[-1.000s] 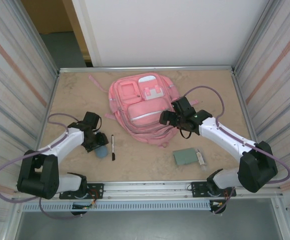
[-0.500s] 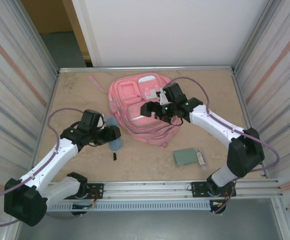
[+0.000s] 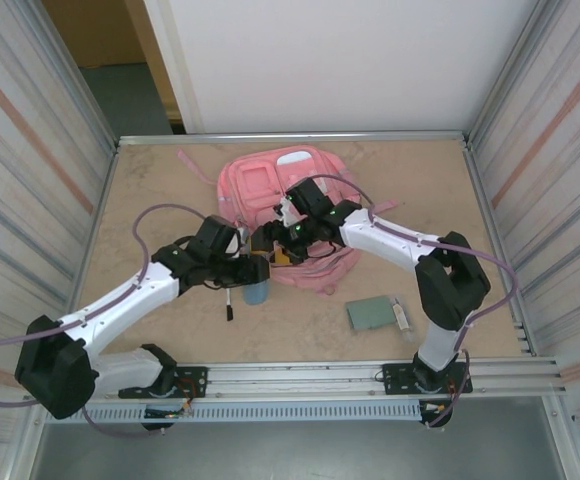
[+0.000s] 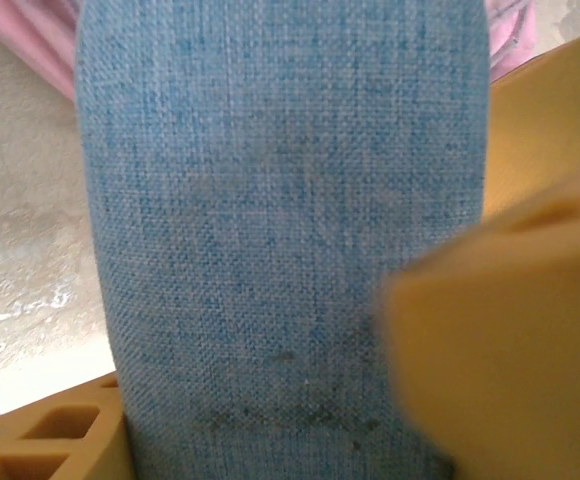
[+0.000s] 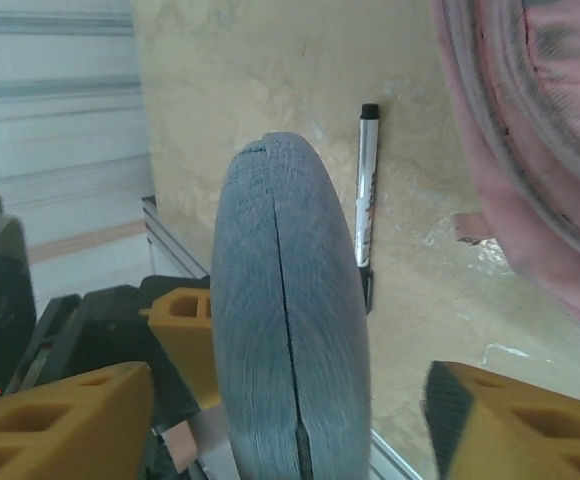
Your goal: Pack the student bag
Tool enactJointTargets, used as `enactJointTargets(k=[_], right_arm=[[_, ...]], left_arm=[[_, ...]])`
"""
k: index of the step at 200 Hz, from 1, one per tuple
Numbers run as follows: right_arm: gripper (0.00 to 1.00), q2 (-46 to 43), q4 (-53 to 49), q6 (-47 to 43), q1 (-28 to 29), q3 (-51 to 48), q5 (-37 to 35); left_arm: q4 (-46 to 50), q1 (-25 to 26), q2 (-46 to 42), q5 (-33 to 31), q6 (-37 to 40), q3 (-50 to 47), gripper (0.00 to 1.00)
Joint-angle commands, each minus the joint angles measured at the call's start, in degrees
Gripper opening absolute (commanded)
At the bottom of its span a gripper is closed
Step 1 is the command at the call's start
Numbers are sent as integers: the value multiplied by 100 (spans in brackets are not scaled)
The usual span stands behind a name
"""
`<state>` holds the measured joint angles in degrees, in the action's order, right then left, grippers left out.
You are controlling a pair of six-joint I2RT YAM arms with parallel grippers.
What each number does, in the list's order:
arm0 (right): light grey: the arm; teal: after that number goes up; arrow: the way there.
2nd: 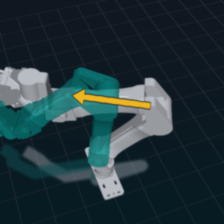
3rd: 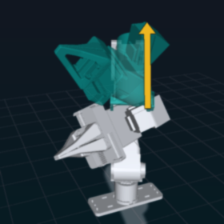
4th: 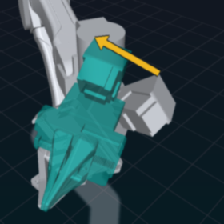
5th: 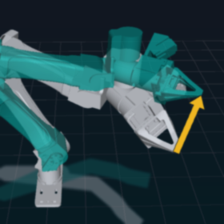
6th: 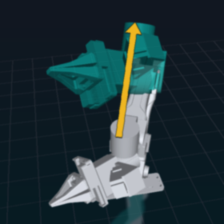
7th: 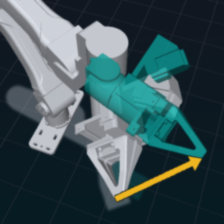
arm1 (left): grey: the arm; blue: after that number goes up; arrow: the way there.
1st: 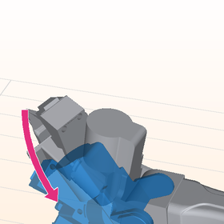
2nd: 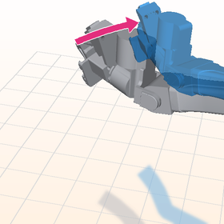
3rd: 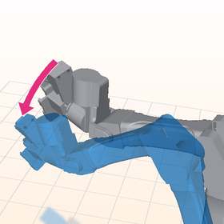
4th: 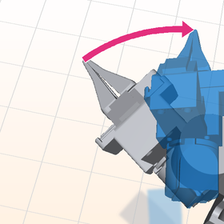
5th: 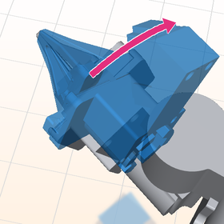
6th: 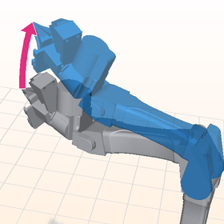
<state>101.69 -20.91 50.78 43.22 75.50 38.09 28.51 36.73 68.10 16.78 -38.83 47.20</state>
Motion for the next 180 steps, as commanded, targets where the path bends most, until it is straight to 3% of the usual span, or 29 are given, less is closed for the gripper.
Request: enactJointTargets(k=[1,13,31,39,65,80,89,130,180], right_arm=[[60,222,51,212,86,166,316],[49,284,53,297,112,170,428],[50,396,-143,347,157,318,536],[45,396,-168,353,153,351,521],[41,213,-168,419,-13,239,350],[30,22,-185,355,-195,144,357],[29,-136,-218,303,-332,34,332],[33,-928,-510,56,-1487,-582,328],[34,-2220,-1100,-468,-3424,-1389,157]], left_arm=[[-334,150,65,177,207,346,49],[-289,159,113,163,272,404,50],[-404,169,45,41,316,310,50],[-481,174,5,13,345,270,50],[-475,168,-193,-205,416,184,62],[-584,168,-300,-305,455,42,66],[-603,168,-354,-323,523,9,69],[-776,142,-379,-344,857,3,81],[-1085,-198,911,-239,352,323,82]])
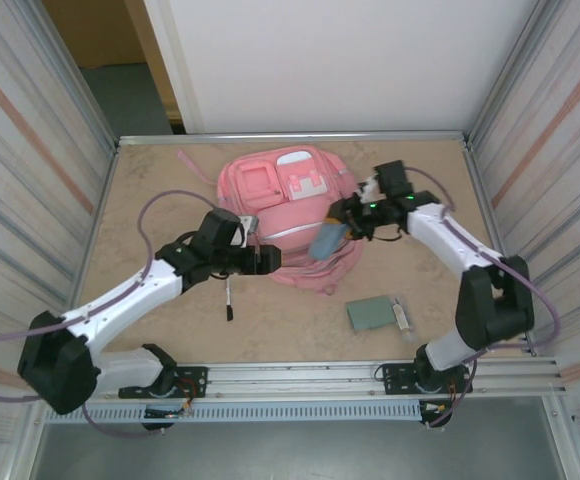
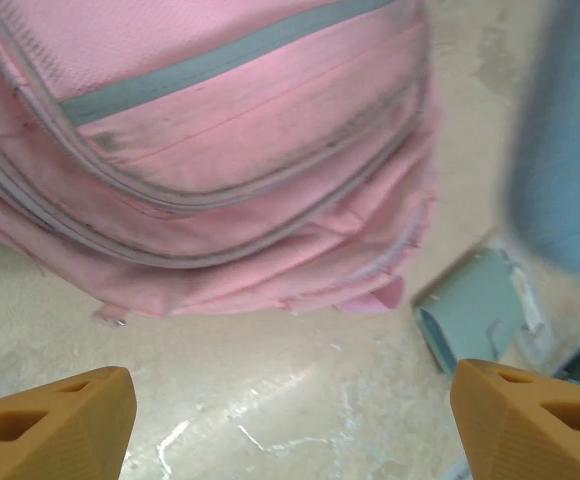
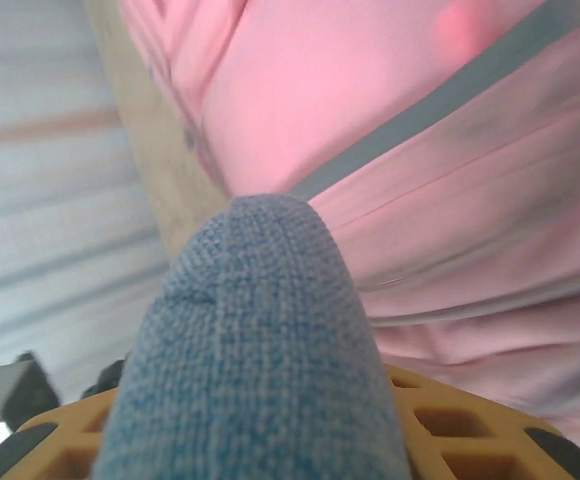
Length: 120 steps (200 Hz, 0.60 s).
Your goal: Pack the student bag
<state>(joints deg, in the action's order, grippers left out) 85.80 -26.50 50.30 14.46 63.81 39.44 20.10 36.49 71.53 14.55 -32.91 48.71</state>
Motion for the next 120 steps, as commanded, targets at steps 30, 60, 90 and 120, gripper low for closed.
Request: enactJointTargets(k=[30,60,90,120], right_arm=[[33,-1238,-839,-653,-1039,-508,-230],[33,-1499,-840,-670,-1077,-650,-332],[33,-1520,-778,-618,-1073,-679,-224],[32,-1572,-609,-511,-1059,-834,-250]], left_arm=[[-479,-468,1377,72,-671,523,78],[-911,-611,1954,156,-601,953,70],[-1010,-620,2265,271,-616,1214,59],[-976,-609,2278,240,-673,1268,52]])
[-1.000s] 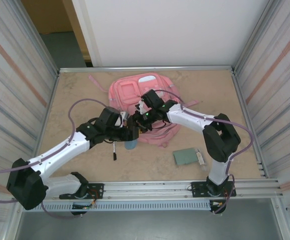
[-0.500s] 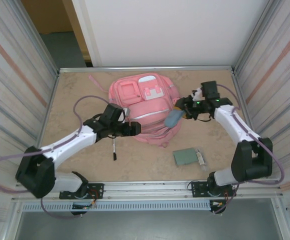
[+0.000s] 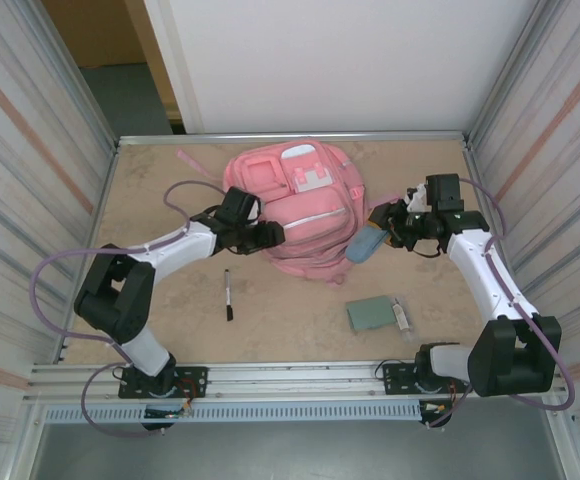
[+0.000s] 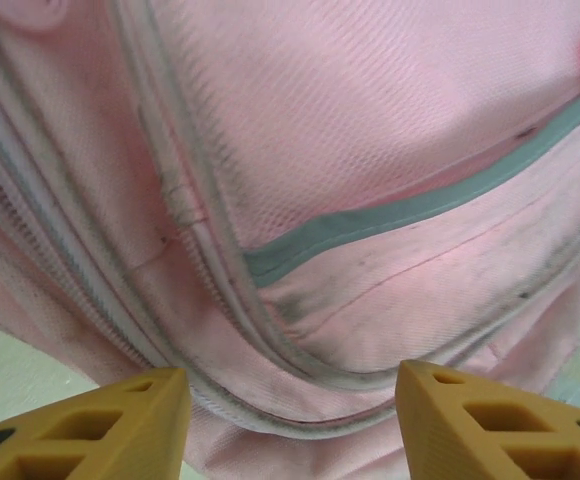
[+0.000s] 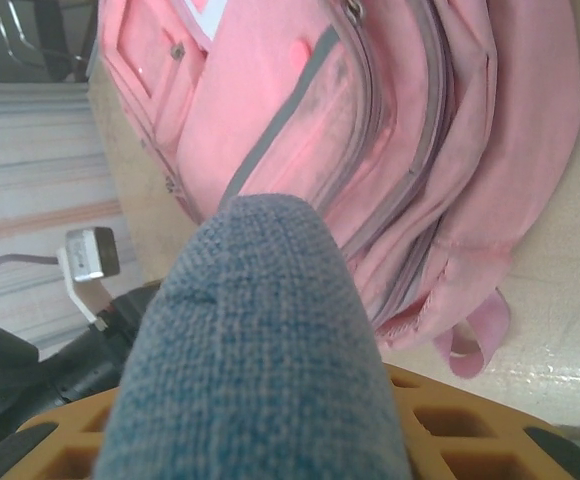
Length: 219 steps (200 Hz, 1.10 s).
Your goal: Pack the student bag
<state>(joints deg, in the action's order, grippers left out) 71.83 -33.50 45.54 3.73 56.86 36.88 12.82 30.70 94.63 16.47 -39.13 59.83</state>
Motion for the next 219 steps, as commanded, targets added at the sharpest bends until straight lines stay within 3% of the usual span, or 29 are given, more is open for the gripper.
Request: enactJointTargets(k=[1,26,73,91,147,219], right_arm=[[32,-177,94,-31,14,-144,9],[33,-139,120,-18,62,-190,-12],[33,-103,218,41,254,-231,-88],[33,-114,308,114,297,-265,-58],[33,-206,242,45,340,-311,-148],[33,-166,474,187,500,-366,-151]], left_arm=[[-255,-29,-32,44,-50,153,51],[-266,-36,11,31,-90,212,47],[-350,21,329,-79,-230,372,49],[-386,32,534,44,-322,429,54],[220,82,203,-1106,-571,255,62],[269,43,878,-930,-525,813,59]])
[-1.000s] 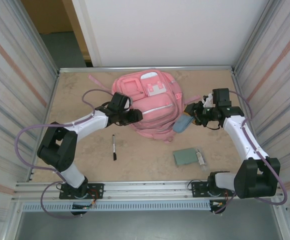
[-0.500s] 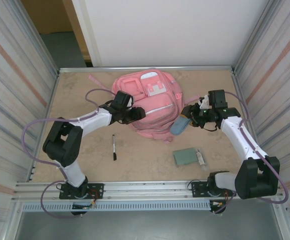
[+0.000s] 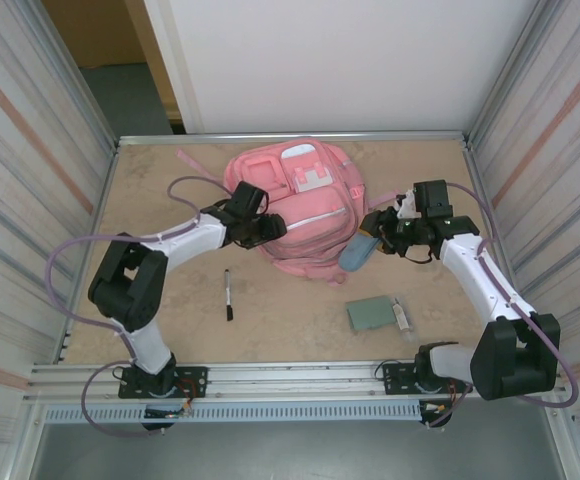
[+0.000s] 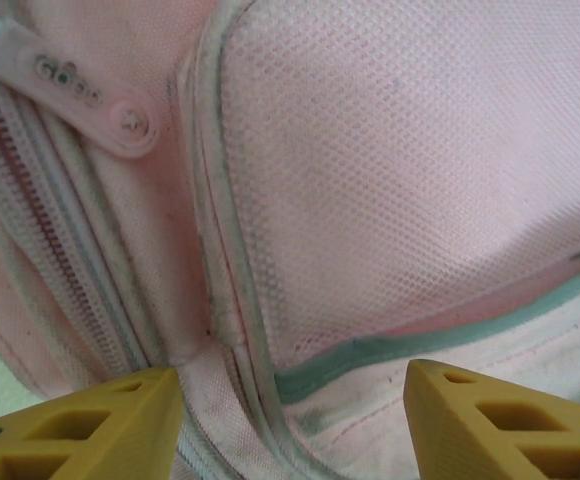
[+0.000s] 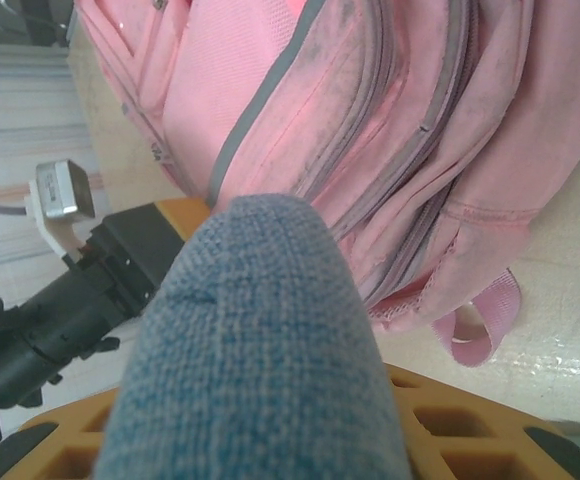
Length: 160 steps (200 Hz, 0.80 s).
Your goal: Pack the student bag
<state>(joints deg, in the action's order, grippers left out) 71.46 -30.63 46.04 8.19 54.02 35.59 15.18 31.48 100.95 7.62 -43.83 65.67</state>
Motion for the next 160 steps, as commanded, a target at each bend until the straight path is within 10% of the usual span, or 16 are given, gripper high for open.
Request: enactJointTargets(k=[1,39,78,118,160], right_arm=[[33,-126,189,135,53,-83,-15],[33,-218,182,127,97,-240,-129],[33,-197,373,214,301,-567,-333],[37,69,1076,1020,551,-766,582],[33,-106,1729,2009,807,-1207,-538]], left_arm=[[5,-32,253,-30,-60,228,59],[-60,-31,501,317,103,625,42],[-128,-43,261,778,114,827,0],[-304,310,-500,956,-558,1027,0],[-1539,271,-964,1074,-1944,505,0]])
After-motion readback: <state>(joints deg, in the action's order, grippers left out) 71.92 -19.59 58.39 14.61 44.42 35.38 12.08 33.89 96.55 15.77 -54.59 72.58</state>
